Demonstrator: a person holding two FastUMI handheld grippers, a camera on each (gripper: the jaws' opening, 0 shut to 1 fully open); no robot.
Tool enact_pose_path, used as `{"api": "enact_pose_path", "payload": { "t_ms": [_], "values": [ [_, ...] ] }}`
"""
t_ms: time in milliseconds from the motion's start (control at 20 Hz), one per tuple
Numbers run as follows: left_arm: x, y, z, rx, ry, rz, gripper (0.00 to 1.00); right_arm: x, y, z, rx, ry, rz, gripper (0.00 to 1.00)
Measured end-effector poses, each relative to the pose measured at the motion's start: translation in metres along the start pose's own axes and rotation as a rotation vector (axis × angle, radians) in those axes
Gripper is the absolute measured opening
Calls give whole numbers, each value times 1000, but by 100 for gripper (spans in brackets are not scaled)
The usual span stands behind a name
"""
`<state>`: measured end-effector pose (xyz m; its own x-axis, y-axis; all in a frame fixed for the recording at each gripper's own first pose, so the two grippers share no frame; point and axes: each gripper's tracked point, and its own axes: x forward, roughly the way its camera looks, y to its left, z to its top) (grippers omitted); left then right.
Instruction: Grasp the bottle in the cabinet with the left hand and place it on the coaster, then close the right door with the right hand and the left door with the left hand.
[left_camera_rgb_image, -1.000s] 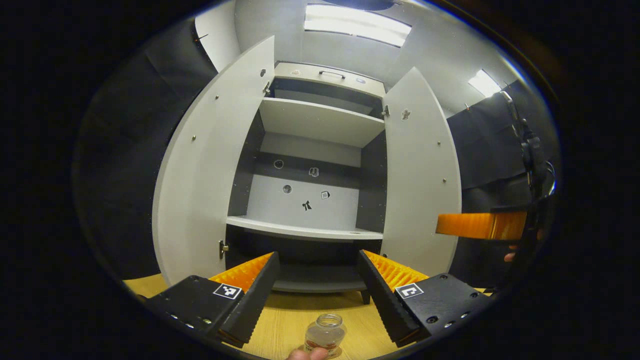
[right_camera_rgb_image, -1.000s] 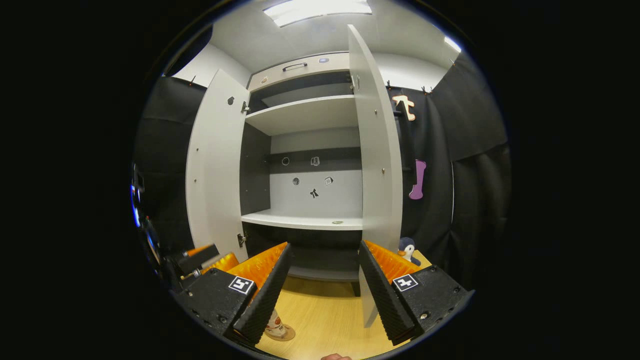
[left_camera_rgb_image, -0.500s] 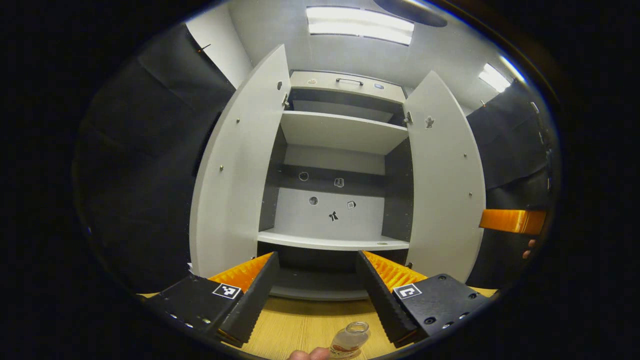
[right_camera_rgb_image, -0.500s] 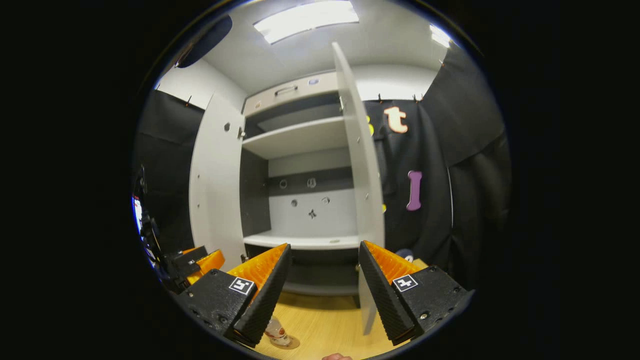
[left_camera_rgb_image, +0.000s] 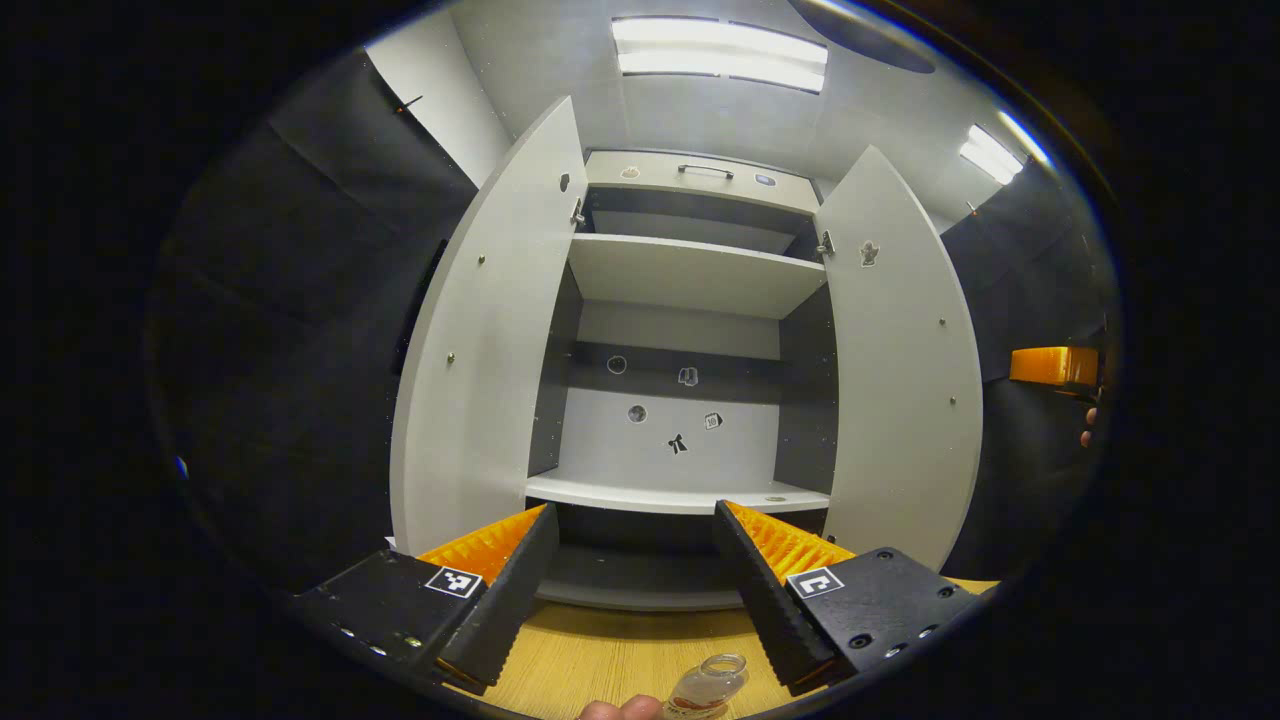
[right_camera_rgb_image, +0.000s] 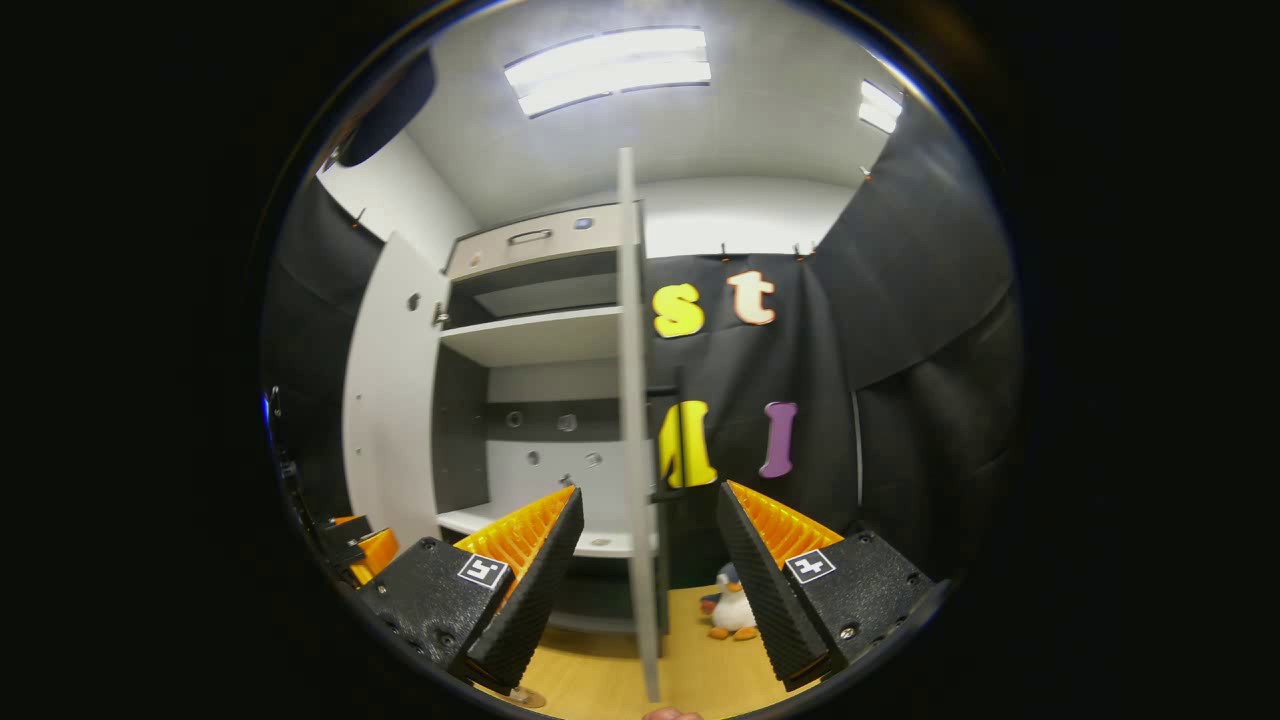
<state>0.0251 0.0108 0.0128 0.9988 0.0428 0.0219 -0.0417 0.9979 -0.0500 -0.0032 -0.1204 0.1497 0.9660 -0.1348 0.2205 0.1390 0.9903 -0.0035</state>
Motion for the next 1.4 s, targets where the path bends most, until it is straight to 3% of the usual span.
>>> {"api": "enact_pose_path", "payload": {
  "t_ms": [50,200,250,300,350,450,500,750,1100,1250,1400],
  "values": [
    [0,0,-2,-2,6,3,95,6,-14,3,6,3,-31,83],
    [-2,0,-11,-12,34,7,99,28,-46,16,18,36,-82,82],
    [-3,0,-13,-14,45,7,95,39,-49,25,19,28,-79,82],
    [-3,0,-15,-14,48,7,99,49,-52,35,17,2,-69,82],
    [-3,1,-16,-12,52,8,95,61,-56,43,12,-17,-67,83],
    [-5,2,-22,-9,67,12,99,82,-66,47,-10,-31,-86,82],
    [-5,2,-24,-14,75,10,95,89,-71,46,-23,-29,-99,83],
    [-8,7,-38,-30,114,17,95,118,-64,34,-74,-1,-101,83],
    [-10,20,-50,-10,137,26,95,116,-59,23,-87,35,-118,82],
    [-9,20,-53,-13,141,19,95,115,-44,19,-80,47,-85,81],
    [-11,21,-52,-27,139,12,95,115,-1,14,-27,59,27,81]
  ]
}}
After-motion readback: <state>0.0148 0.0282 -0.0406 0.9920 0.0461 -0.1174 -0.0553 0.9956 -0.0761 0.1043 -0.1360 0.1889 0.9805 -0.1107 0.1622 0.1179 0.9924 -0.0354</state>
